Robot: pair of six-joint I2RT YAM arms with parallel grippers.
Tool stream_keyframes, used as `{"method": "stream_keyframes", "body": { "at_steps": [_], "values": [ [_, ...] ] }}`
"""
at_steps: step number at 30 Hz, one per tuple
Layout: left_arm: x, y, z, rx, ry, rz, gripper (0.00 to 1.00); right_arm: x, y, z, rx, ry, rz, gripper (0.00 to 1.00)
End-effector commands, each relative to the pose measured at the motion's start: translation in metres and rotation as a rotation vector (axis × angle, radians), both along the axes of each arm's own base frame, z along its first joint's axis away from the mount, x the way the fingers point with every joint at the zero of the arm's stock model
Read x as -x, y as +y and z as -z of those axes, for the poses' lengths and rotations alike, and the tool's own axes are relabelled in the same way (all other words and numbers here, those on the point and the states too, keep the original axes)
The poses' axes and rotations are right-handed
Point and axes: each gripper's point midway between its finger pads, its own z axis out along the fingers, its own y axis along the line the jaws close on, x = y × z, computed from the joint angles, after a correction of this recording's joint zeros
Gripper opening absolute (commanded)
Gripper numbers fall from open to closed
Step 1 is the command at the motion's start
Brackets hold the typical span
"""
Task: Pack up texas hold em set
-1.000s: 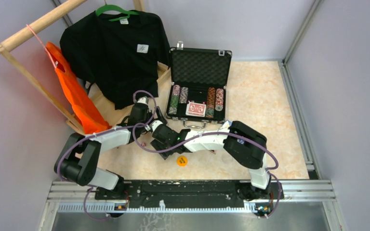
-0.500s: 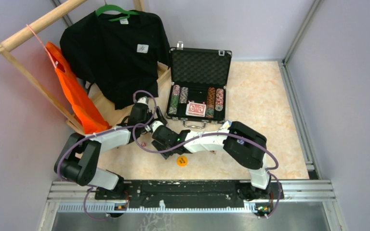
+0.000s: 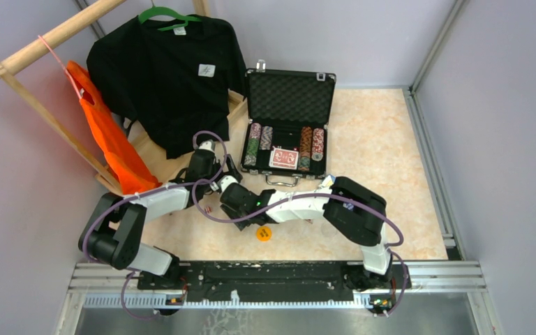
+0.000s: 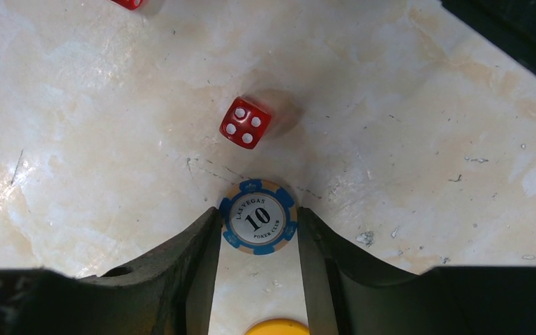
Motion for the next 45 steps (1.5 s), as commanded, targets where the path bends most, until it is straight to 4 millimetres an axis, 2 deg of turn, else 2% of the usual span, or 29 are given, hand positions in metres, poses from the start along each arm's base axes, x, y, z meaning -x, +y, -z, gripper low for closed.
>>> {"method": "stream_keyframes", "body": {
  "at_steps": [1,11,16,33,39,41,45],
  "values": [
    [-0.001,-0.002,0.001,-0.004,0.013,0.001,0.99,0.015,-0.003,0.005,0.024,0.013,-0.023,0.43],
    [-0.001,-0.002,0.000,-0.002,0.013,0.004,0.99,0.010,-0.004,-0.016,-0.020,-0.022,0.000,0.43],
    [0.000,-0.002,0.000,-0.003,0.012,0.004,0.99,0.006,-0.011,-0.022,-0.019,-0.045,0.020,0.43],
    [-0.001,-0.003,0.002,-0.004,0.016,0.008,0.99,-0.021,-0.049,-0.045,-0.038,-0.092,0.116,0.43],
    [-0.001,-0.003,0.002,-0.005,0.016,0.008,0.99,-0.037,-0.072,-0.045,-0.022,-0.099,0.167,0.43],
    [-0.001,-0.002,0.003,-0.007,0.018,0.008,0.99,-0.042,-0.079,-0.055,-0.040,-0.114,0.182,0.43],
    [-0.001,-0.003,0.004,-0.005,0.022,0.012,0.99,-0.045,-0.091,-0.053,-0.026,-0.116,0.203,0.43]
  ]
}}
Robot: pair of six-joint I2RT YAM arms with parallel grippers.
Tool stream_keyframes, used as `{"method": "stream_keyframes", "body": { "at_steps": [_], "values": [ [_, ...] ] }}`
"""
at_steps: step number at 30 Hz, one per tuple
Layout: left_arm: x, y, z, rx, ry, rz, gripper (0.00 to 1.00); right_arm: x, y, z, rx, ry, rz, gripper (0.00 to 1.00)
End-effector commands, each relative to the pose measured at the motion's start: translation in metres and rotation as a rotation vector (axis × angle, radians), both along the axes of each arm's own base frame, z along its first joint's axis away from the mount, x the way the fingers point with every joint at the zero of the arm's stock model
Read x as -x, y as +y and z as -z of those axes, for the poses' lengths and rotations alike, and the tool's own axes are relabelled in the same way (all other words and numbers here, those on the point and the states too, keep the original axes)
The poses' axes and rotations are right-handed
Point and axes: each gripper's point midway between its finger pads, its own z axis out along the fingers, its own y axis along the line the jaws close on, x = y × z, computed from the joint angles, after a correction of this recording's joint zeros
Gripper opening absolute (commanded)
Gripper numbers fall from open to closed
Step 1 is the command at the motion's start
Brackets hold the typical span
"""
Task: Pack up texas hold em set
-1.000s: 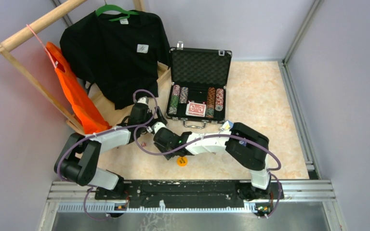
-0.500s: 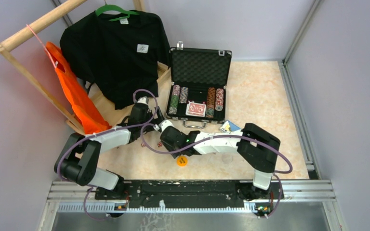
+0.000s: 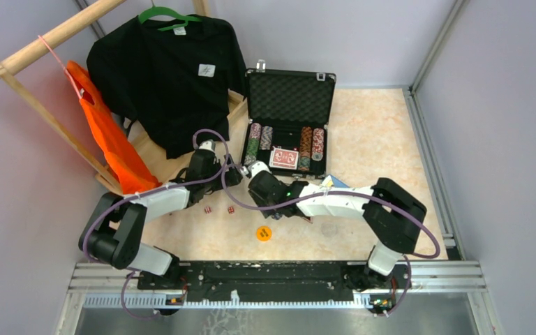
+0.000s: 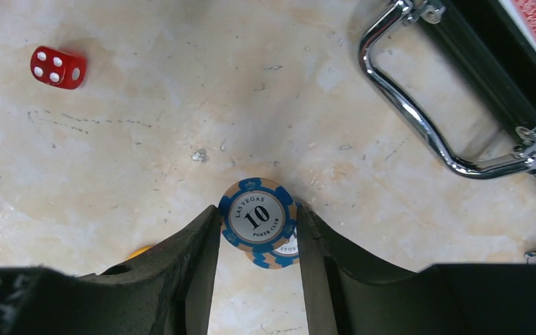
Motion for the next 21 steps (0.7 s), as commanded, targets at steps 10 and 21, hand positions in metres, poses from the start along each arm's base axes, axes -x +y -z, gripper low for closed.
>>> {"method": "stream_keyframes", "body": {
  "at_steps": [10,21],
  "values": [
    [0.000,-0.004,0.004,-0.002,0.024,0.013,0.99,-0.008,-0.020,-0.013,-0.017,-0.040,0.053,0.43],
    [0.000,-0.005,0.004,0.004,0.026,0.015,0.99,-0.008,-0.026,-0.009,-0.014,-0.037,0.065,0.43]
  ]
}}
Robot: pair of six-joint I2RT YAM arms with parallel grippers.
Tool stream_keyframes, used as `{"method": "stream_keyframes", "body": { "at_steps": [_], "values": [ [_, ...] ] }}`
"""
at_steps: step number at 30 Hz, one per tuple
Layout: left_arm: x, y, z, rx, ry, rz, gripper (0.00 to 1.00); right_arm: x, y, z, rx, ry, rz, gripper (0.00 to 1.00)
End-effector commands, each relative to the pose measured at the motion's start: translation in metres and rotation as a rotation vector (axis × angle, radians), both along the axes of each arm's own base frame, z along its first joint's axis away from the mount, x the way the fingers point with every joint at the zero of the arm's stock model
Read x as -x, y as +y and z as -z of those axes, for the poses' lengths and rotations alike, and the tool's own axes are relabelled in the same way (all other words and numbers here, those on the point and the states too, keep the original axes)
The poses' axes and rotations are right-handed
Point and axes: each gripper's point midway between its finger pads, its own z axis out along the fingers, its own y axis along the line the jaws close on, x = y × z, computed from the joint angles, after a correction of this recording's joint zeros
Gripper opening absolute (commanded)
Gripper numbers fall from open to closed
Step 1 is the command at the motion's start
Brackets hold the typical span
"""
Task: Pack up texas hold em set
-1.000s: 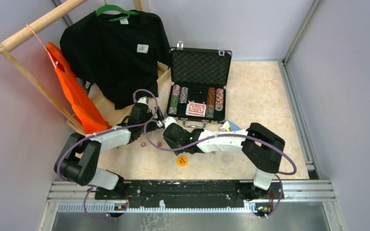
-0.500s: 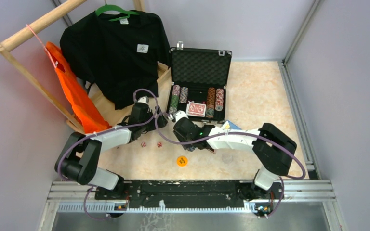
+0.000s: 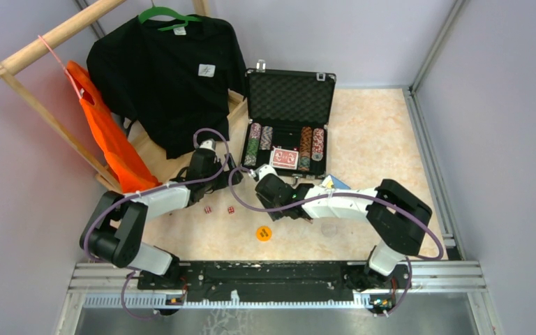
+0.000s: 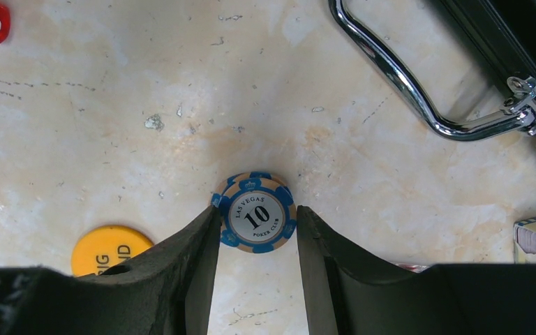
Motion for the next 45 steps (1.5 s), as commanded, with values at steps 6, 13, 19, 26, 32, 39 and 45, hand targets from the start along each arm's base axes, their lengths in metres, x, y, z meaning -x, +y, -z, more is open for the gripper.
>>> {"method": "stream_keyframes", "body": {
  "at_steps": [6,13,19,26,32,39,45],
  "values": [
    [0.003,-0.002,0.005,-0.003,0.027,0.013,0.99,-0.010,0.007,-0.018,-0.067,-0.042,0.026,0.52],
    [0.003,-0.003,0.005,-0.002,0.028,0.017,0.99,-0.013,0.009,-0.017,-0.066,-0.046,0.021,0.57],
    [0.003,-0.002,0.005,-0.008,0.025,0.013,0.99,-0.017,0.008,-0.008,-0.054,-0.035,0.014,0.61],
    [0.003,-0.003,0.006,-0.005,0.029,0.017,0.99,-0.016,0.012,-0.001,-0.068,-0.016,0.001,0.56],
    [0.003,-0.002,0.006,-0.010,0.028,0.015,0.99,-0.013,0.016,0.012,-0.058,0.014,-0.013,0.57],
    [0.003,-0.003,0.007,-0.008,0.031,0.021,0.99,-0.009,0.011,0.017,-0.057,0.026,0.002,0.57],
    [0.003,-0.003,0.007,-0.008,0.031,0.018,0.99,-0.007,0.010,0.013,-0.072,0.028,0.009,0.51]
  ]
}}
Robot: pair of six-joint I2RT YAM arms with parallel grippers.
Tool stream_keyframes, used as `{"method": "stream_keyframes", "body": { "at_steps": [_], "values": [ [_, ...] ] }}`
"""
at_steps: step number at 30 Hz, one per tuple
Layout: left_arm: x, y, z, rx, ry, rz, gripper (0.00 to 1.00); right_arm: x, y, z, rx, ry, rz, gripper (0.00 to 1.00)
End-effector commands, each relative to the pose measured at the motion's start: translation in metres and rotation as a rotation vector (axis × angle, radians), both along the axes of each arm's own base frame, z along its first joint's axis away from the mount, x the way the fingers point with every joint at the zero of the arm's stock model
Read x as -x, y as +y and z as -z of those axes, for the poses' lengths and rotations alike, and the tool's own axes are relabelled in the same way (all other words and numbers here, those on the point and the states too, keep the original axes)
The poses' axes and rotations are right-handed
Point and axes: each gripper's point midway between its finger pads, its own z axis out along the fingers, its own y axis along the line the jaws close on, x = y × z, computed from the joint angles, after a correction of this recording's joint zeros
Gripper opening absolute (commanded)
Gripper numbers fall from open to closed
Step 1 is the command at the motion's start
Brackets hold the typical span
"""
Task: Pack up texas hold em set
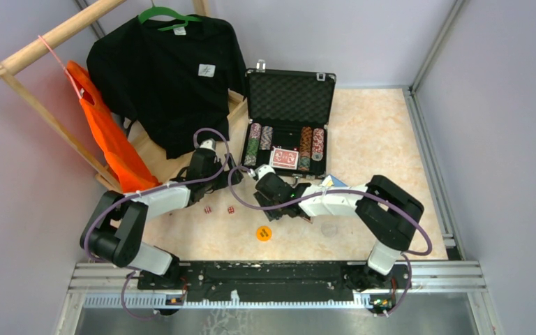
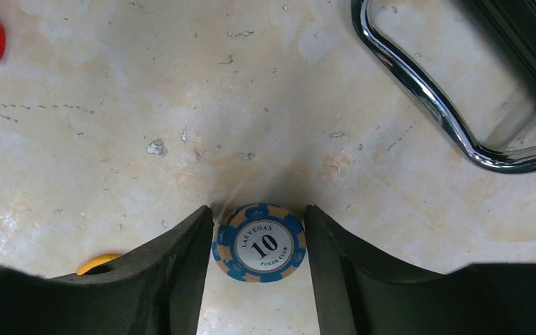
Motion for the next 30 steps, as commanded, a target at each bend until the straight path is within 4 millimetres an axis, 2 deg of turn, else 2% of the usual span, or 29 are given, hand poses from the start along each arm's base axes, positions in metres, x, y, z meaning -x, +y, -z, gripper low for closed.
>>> {"method": "stream_keyframes", "body": {
  "at_steps": [1,10,22,30],
  "values": [
    [0.004,-0.002,0.006,-0.007,0.031,0.017,0.99,-0.002,0.001,-0.016,-0.055,-0.023,0.014,0.50],
    [0.003,-0.002,0.005,-0.007,0.025,0.014,0.99,0.000,-0.004,-0.019,-0.054,-0.028,0.024,0.48],
    [0.004,-0.003,0.007,-0.005,0.032,0.020,0.99,0.000,-0.002,-0.021,-0.067,-0.030,0.030,0.50],
    [0.003,-0.003,0.007,-0.006,0.031,0.018,0.99,-0.009,0.002,-0.030,-0.053,-0.055,0.032,0.59]
  ]
}}
